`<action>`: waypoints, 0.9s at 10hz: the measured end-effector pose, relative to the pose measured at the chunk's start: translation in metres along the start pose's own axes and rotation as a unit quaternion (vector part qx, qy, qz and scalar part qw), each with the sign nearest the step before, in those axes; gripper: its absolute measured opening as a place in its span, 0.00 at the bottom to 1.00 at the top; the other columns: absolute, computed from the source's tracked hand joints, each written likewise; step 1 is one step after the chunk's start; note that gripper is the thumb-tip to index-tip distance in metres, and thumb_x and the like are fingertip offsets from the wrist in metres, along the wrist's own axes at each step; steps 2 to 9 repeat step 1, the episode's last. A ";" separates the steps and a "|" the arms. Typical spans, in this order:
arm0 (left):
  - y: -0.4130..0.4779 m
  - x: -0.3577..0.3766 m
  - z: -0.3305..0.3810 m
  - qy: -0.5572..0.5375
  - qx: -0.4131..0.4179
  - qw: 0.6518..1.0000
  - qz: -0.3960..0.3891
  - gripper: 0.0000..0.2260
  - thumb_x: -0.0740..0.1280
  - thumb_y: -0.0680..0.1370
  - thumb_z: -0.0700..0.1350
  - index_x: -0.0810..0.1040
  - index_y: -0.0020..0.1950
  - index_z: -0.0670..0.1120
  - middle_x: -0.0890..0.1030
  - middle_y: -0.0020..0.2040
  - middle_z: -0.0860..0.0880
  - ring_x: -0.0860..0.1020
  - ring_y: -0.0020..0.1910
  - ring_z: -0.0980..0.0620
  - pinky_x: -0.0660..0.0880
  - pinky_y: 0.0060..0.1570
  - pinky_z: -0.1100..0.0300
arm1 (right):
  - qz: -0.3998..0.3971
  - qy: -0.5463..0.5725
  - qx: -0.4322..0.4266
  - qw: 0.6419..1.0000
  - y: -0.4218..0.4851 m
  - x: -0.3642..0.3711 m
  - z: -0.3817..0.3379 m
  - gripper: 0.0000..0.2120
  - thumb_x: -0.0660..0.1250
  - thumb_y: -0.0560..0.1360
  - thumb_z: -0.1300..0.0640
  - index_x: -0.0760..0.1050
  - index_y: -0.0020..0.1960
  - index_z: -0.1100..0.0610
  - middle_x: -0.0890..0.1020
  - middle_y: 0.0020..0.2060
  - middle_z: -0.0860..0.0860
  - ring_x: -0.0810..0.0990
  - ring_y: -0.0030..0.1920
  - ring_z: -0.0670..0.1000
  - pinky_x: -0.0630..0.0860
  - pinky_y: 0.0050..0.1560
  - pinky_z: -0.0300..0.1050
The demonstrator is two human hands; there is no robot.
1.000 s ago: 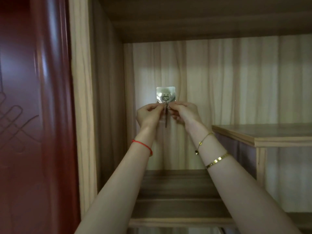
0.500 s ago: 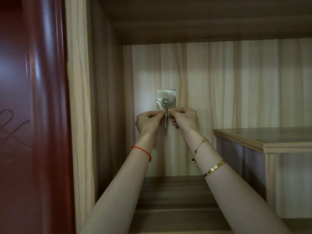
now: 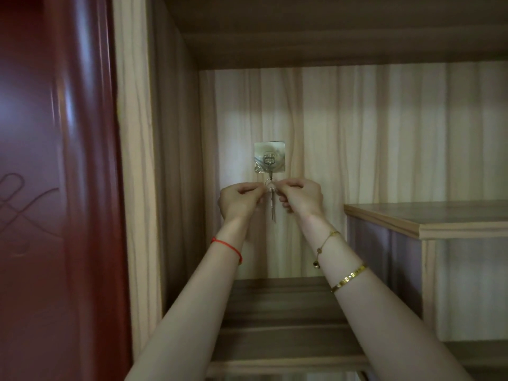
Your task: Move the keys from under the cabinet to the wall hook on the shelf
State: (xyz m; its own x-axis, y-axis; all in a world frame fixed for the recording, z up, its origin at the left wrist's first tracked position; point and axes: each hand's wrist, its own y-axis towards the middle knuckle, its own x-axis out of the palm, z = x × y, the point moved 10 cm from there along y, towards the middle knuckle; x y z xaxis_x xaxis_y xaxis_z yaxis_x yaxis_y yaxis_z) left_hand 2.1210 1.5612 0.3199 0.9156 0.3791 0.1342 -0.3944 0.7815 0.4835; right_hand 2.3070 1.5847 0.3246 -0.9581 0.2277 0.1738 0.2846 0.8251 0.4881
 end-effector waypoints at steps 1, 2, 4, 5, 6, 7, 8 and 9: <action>-0.011 -0.007 0.004 -0.030 -0.001 1.000 0.007 0.11 0.75 0.74 0.36 0.85 0.56 0.38 0.86 0.52 0.35 0.82 0.42 0.47 0.83 0.35 0.61 | 0.028 0.015 -0.014 0.999 -0.007 -0.010 -0.003 0.02 0.72 0.70 0.60 0.82 0.39 0.54 0.82 0.30 0.52 0.76 0.21 0.40 0.71 0.25 0.33; -0.011 -0.007 0.004 -0.030 -0.001 1.000 0.007 0.11 0.75 0.74 0.36 0.85 0.56 0.38 0.86 0.52 0.35 0.82 0.42 0.47 0.83 0.35 0.61 | 0.028 0.015 -0.014 0.999 -0.007 -0.010 -0.003 0.02 0.72 0.70 0.60 0.82 0.39 0.54 0.82 0.30 0.52 0.76 0.21 0.40 0.71 0.25 0.33; -0.011 -0.007 0.004 -0.030 -0.001 1.000 0.007 0.11 0.75 0.74 0.36 0.85 0.56 0.38 0.86 0.52 0.35 0.82 0.42 0.47 0.83 0.35 0.61 | 0.028 0.015 -0.014 0.999 -0.007 -0.010 -0.003 0.02 0.72 0.70 0.60 0.82 0.39 0.54 0.82 0.30 0.52 0.76 0.21 0.40 0.71 0.25 0.33; -0.011 -0.007 0.004 -0.030 -0.001 1.000 0.007 0.11 0.75 0.74 0.36 0.85 0.56 0.38 0.86 0.52 0.35 0.82 0.42 0.47 0.83 0.35 0.61 | 0.028 0.015 -0.014 0.999 -0.007 -0.010 -0.003 0.02 0.72 0.70 0.60 0.82 0.39 0.54 0.82 0.30 0.52 0.76 0.21 0.40 0.71 0.25 0.33; -0.011 -0.007 0.004 -0.030 -0.001 1.000 0.007 0.11 0.75 0.74 0.36 0.85 0.56 0.38 0.86 0.52 0.35 0.82 0.42 0.47 0.83 0.35 0.61 | 0.028 0.015 -0.014 0.999 -0.007 -0.010 -0.003 0.02 0.72 0.70 0.60 0.82 0.39 0.54 0.82 0.30 0.52 0.76 0.21 0.40 0.71 0.25 0.33; -0.011 -0.007 0.004 -0.030 -0.001 1.000 0.007 0.11 0.75 0.74 0.36 0.85 0.56 0.38 0.86 0.52 0.35 0.82 0.42 0.47 0.83 0.35 0.61 | 0.028 0.015 -0.014 0.999 -0.007 -0.010 -0.003 0.02 0.72 0.70 0.60 0.82 0.39 0.54 0.82 0.30 0.52 0.76 0.21 0.40 0.71 0.25 0.33; -0.011 -0.007 0.004 -0.030 -0.001 1.000 0.007 0.11 0.75 0.74 0.36 0.85 0.56 0.38 0.86 0.52 0.35 0.82 0.42 0.47 0.83 0.35 0.61 | 0.028 0.015 -0.014 0.999 -0.007 -0.010 -0.003 0.02 0.72 0.70 0.60 0.82 0.39 0.54 0.82 0.30 0.52 0.76 0.21 0.40 0.71 0.25 0.33; -0.011 -0.007 0.004 -0.030 -0.001 1.000 0.007 0.11 0.75 0.74 0.36 0.85 0.56 0.38 0.86 0.52 0.35 0.82 0.42 0.47 0.83 0.35 0.61 | 0.028 0.015 -0.014 0.999 -0.007 -0.010 -0.003 0.02 0.72 0.70 0.60 0.82 0.39 0.54 0.82 0.30 0.52 0.76 0.21 0.40 0.71 0.25 0.33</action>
